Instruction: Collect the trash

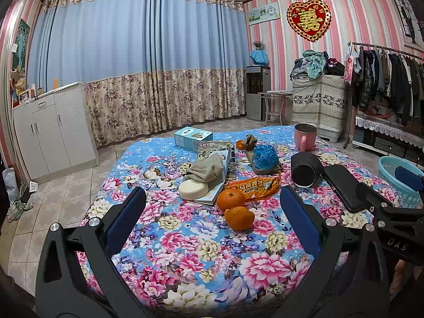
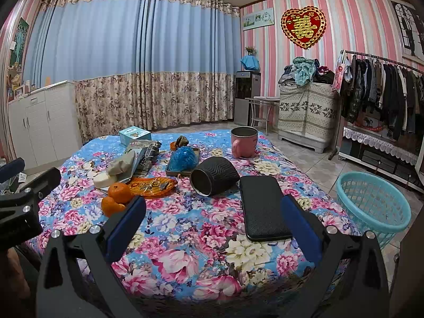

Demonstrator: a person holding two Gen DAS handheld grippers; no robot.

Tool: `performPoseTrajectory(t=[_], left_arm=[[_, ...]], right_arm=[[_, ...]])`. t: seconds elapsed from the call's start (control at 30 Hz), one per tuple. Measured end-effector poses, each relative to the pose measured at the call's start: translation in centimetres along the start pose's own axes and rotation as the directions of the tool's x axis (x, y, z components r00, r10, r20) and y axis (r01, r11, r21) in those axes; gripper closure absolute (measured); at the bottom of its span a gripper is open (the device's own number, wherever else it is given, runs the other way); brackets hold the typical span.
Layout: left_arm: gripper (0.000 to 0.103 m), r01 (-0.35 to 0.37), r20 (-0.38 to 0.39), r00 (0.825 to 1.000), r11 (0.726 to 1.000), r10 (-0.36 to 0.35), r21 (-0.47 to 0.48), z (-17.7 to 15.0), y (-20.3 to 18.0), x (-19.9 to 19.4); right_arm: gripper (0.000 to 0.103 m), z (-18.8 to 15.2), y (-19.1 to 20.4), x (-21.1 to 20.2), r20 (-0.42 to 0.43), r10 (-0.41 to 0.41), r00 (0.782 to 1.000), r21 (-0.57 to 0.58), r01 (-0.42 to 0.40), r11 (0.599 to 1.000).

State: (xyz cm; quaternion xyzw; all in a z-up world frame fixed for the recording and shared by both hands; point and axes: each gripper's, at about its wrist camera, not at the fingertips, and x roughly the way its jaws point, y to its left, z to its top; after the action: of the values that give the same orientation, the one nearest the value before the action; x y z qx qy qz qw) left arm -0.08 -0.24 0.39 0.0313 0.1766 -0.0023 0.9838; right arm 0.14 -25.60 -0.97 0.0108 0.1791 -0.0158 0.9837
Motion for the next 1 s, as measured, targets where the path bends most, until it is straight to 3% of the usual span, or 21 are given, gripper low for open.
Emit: performPoseTrajectory(t=[1.0], left_arm=[[0.005,0.0,0.003,1.0,1.0,0.0,0.001,0.96,0.33,-0.69]], right_arm=[[0.004,-0.2,-0.28,0.24,0.0,-0.005,1.0,0.004,0.005,1.0]])
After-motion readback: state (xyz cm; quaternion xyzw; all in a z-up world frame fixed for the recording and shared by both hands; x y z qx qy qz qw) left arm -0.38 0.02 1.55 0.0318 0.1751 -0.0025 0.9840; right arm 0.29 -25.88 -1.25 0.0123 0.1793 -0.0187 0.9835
